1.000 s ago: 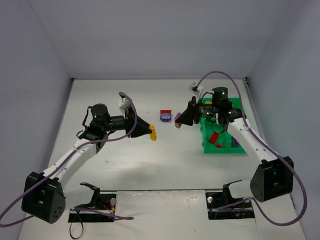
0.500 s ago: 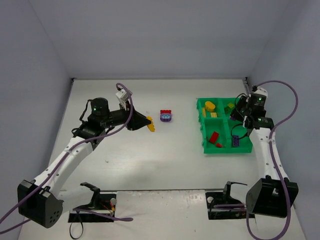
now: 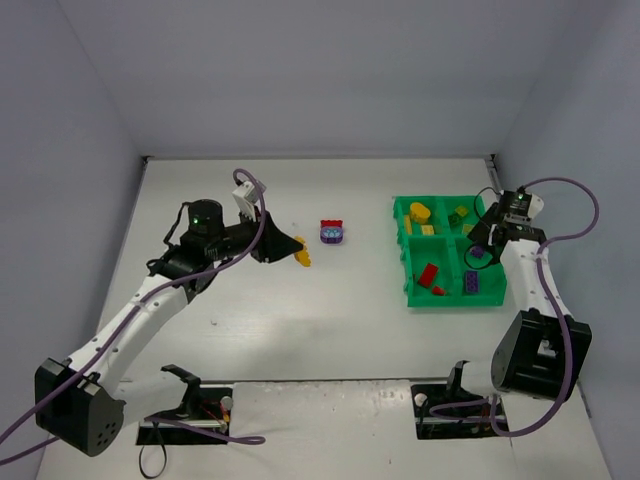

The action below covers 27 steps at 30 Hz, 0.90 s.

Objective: Sort the legos into containers by color

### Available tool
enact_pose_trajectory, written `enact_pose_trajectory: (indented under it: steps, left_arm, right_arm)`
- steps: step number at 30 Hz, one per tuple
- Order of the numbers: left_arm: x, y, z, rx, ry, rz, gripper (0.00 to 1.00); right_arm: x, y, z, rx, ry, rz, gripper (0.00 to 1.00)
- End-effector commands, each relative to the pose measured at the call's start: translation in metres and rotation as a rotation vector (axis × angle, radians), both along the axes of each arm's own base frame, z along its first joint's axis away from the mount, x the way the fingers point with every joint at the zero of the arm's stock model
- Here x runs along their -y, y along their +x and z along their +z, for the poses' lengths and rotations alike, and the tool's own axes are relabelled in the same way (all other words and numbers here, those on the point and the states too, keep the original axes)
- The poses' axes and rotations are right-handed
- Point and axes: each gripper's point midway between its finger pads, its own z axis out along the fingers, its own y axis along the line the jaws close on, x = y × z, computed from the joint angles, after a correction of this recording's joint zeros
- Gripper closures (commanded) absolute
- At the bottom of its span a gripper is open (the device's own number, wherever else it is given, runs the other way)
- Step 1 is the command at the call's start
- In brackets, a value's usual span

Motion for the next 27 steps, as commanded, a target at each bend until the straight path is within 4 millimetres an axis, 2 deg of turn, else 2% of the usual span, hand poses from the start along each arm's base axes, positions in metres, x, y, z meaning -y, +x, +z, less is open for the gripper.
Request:
enact_pose_trajectory:
  steps: [1,5,7,10,11,12,14,15,16,18,19,20,22,23,24,25,27]
  left_arm:
    - [0.001,0.002,0.023,0.046,-0.050,0.024,1.00]
    - [0.002,0.004,0.026,0.038,-0.056,0.034,1.00]
    - [0.003,0.006,0.027,0.029,-0.056,0.038,1.00]
    - [0.003,0.011,0.029,0.012,-0.067,0.061,1.00]
    - [0.003,0.013,0.030,0.004,-0.070,0.069,1.00]
    - [0.003,0.016,0.033,-0.008,-0.081,0.090,1.00]
    - [0.005,0.021,0.033,-0.028,-0.095,0.105,1.00]
    - [0.006,0.023,0.037,-0.047,-0.114,0.113,1.00]
    - [0.008,0.027,0.037,-0.060,-0.121,0.122,1.00]
    - [0.009,0.033,0.038,-0.090,-0.138,0.141,1.00]
    - [0.011,0.037,0.040,-0.117,-0.154,0.160,1.00]
    - [0.012,0.040,0.041,-0.129,-0.163,0.171,1.00]
    - [0.014,0.045,0.043,-0.175,-0.197,0.196,1.00]
    - [0.014,0.048,0.046,-0.182,-0.211,0.203,1.00]
    - [0.016,0.048,0.049,-0.193,-0.229,0.204,1.00]
    - [0.018,0.051,0.050,-0.221,-0.256,0.212,1.00]
    - [0.019,0.054,0.052,-0.241,-0.281,0.224,1.00]
  right_arm:
    - [0.006,0.001,0.001,0.018,-0.007,-0.040,0.54]
    - [-0.003,0.002,0.011,0.058,0.004,0.014,0.46]
    - [-0.005,0.003,0.018,0.080,-0.001,0.033,0.38]
    - [-0.025,0.009,0.039,0.168,0.007,0.142,0.36]
    - [-0.036,0.011,0.055,0.220,-0.020,0.223,0.35]
    - [-0.066,0.019,0.068,0.286,-0.014,0.348,0.34]
    - [-0.104,0.020,0.088,0.358,-0.058,0.547,0.33]
    - [-0.140,0.019,0.098,0.403,-0.049,0.676,0.33]
    - [-0.168,0.013,0.105,0.441,-0.008,0.808,0.32]
    - [-0.203,0.004,0.120,0.497,0.002,0.966,0.31]
    - [-0.230,-0.005,0.123,0.509,0.029,1.067,0.30]
    - [-0.243,-0.009,0.131,0.529,0.035,1.115,0.29]
    - [-0.264,-0.014,0.135,0.538,0.056,1.179,0.28]
    - [-0.283,-0.022,0.134,0.533,0.078,1.239,0.27]
    - [-0.292,-0.024,0.139,0.542,0.082,1.261,0.27]
    - [-0.310,-0.031,0.140,0.544,0.096,1.304,0.27]
    - [-0.328,-0.032,0.156,0.600,0.092,1.342,0.27]
